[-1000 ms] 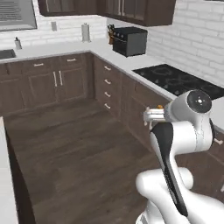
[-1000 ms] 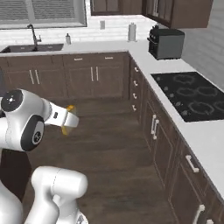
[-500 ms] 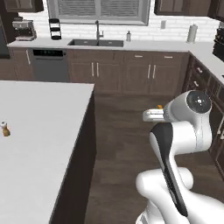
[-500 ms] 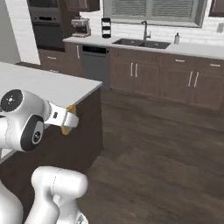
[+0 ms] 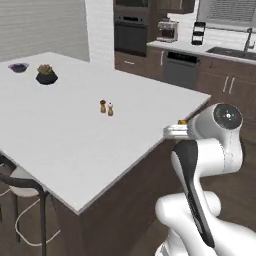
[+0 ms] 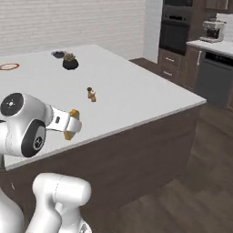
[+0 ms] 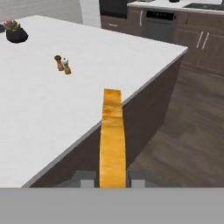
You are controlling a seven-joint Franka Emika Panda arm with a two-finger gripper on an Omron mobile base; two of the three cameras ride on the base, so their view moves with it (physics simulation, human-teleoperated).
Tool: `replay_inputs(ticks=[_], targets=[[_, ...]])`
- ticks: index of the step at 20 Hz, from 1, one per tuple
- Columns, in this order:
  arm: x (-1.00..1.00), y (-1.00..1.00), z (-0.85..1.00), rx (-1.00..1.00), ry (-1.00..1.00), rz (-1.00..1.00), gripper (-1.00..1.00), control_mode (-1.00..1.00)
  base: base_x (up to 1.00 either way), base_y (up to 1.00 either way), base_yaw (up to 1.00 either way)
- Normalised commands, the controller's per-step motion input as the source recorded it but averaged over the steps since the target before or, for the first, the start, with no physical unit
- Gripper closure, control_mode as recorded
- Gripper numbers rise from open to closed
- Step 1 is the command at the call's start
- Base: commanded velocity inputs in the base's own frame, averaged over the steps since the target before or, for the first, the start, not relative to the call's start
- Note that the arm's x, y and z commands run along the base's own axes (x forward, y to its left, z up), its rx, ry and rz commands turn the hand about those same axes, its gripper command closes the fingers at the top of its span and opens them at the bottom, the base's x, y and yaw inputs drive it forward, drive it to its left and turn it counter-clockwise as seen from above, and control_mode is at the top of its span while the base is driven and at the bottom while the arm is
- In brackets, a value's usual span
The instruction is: Start the toaster. Once the lever pops up, take the bread to the plate on the dining counter.
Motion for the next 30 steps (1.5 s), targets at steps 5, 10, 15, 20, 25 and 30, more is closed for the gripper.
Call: replay_inputs(ticks=[5, 10, 15, 20, 25, 30], targets=[[0.0, 0.0, 0.0, 0.0, 0.0, 0.0, 1.0, 1.0, -0.34, 0.23, 0.87], [0.0, 0.0, 0.0, 0.0, 0.0, 0.0, 1.0, 1.0, -0.45, 0.7, 0.72], [0.0, 0.0, 0.0, 0.0, 0.0, 0.0, 1.0, 1.0, -0.08, 1.0, 0.28], [0.0, 0.0, 0.0, 0.0, 0.0, 0.0, 1.0, 1.0, 0.27, 1.0, -0.03], [0.0, 0.0, 0.0, 0.0, 0.0, 0.0, 1.0, 1.0, 0.76, 0.97, -0.23], [0.0, 0.0, 0.0, 0.0, 0.0, 0.0, 1.0, 1.0, 1.0, 0.73, -0.31]])
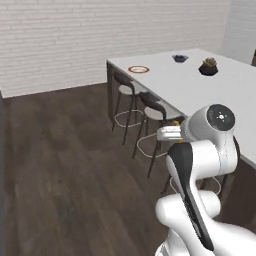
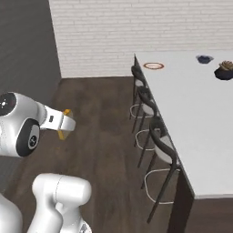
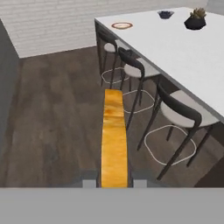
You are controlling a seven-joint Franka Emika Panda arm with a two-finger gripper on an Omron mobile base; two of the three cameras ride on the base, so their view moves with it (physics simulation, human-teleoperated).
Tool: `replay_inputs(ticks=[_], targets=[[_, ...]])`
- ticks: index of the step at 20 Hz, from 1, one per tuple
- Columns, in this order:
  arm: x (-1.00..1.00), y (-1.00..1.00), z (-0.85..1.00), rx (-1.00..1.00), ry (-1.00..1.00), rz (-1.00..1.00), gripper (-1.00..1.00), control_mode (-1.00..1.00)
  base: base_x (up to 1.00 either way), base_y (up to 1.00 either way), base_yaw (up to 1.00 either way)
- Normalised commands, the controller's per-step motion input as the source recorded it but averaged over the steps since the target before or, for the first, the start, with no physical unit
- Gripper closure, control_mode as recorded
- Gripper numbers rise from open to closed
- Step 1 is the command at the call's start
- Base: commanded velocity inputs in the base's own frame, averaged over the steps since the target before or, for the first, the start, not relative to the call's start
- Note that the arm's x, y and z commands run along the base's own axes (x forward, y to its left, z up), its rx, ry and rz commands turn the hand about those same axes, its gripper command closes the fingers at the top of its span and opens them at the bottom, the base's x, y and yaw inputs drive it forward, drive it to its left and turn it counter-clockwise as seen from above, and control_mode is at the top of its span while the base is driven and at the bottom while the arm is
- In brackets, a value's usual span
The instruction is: Start the toaster. Once the lever pops up, take the bread to the plate on the dining counter.
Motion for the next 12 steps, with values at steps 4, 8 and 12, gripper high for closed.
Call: replay_inputs(ticks=[4, 8, 12], targets=[[0.0, 0.0, 0.0, 0.0, 0.0, 0.0, 1.0, 1.0, 1.0, 0.7, -0.35], [0.0, 0.0, 0.0, 0.0, 0.0, 0.0, 1.0, 1.0, 1.0, 0.79, -0.44], [0.0, 0.0, 0.0, 0.0, 0.0, 0.0, 1.0, 1.0, 1.0, 0.99, -0.47]])
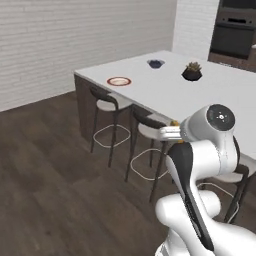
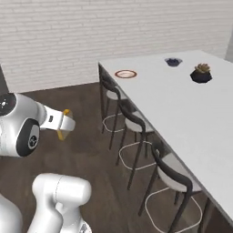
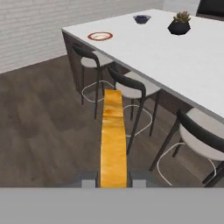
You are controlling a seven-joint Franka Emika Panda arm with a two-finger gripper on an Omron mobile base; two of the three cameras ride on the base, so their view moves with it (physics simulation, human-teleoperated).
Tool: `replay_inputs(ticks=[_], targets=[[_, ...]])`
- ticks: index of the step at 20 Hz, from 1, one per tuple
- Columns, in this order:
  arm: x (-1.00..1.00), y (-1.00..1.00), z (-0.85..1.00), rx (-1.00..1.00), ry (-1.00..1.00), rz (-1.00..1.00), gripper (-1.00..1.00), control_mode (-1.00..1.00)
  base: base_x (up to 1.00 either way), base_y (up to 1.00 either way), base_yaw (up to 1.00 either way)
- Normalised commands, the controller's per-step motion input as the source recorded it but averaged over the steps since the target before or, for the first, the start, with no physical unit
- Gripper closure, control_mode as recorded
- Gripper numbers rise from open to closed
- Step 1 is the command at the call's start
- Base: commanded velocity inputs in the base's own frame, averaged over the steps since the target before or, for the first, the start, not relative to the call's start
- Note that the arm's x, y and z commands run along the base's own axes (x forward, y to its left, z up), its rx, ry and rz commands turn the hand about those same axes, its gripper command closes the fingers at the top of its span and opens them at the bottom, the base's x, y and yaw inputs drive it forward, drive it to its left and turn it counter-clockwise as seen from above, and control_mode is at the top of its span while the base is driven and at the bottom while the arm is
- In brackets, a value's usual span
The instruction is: Start the toaster. Once the lever pops up, take the bread to the plate on the dining counter.
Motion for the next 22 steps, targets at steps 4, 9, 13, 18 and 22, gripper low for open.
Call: replay_inputs(ticks=[4, 9, 13, 18, 22], targets=[[0.0, 0.0, 0.0, 0.0, 0.0, 0.0, 1.0, 1.0, 0.94, 1.0, -0.46], [0.0, 0.0, 0.0, 0.0, 0.0, 0.0, 1.0, 1.0, 0.82, 1.0, -0.46], [0.0, 0.0, 0.0, 0.0, 0.0, 0.0, 1.0, 1.0, 0.72, 1.0, -0.43], [0.0, 0.0, 0.0, 0.0, 0.0, 0.0, 1.0, 1.0, 0.6, 1.0, -0.36], [0.0, 0.0, 0.0, 0.0, 0.0, 0.0, 1.0, 1.0, 0.5, 1.0, -0.35]])
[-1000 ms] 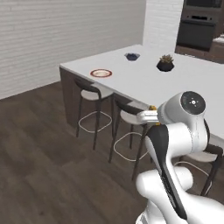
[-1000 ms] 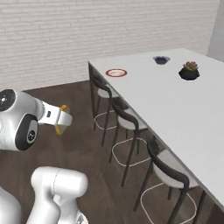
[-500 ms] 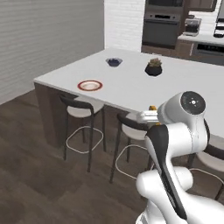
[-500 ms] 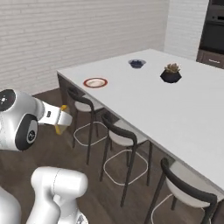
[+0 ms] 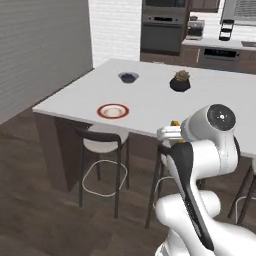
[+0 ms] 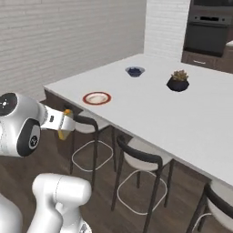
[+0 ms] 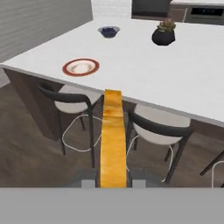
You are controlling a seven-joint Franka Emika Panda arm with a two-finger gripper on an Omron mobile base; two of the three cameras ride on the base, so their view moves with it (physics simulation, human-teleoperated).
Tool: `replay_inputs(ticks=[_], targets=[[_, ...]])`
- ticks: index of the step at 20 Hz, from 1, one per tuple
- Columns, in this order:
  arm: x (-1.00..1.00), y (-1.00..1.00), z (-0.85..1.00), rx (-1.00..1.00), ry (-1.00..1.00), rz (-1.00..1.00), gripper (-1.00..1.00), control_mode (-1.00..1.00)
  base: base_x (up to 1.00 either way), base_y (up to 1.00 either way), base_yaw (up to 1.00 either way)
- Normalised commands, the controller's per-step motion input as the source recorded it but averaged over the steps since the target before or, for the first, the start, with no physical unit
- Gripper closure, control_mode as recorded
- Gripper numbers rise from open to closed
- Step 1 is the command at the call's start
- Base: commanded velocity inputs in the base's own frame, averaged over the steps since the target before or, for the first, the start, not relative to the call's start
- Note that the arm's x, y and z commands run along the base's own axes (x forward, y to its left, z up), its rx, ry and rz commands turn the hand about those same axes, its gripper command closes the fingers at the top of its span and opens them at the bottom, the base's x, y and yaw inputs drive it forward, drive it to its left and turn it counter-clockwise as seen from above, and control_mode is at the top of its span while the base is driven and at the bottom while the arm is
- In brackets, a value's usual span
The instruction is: Start the toaster. Once the lever pops up, take the bread to the plate on the dining counter.
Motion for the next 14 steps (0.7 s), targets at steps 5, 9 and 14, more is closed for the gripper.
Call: replay_inputs(ticks=[5, 9, 14], targets=[[0.0, 0.0, 0.0, 0.0, 0.0, 0.0, 1.0, 1.0, 0.55, 1.0, -0.41], [0.0, 0.0, 0.0, 0.0, 0.0, 0.0, 1.0, 1.0, 0.54, 1.0, -0.46], [0.0, 0.0, 0.0, 0.0, 0.0, 0.0, 1.0, 1.0, 0.55, 1.0, -0.48]])
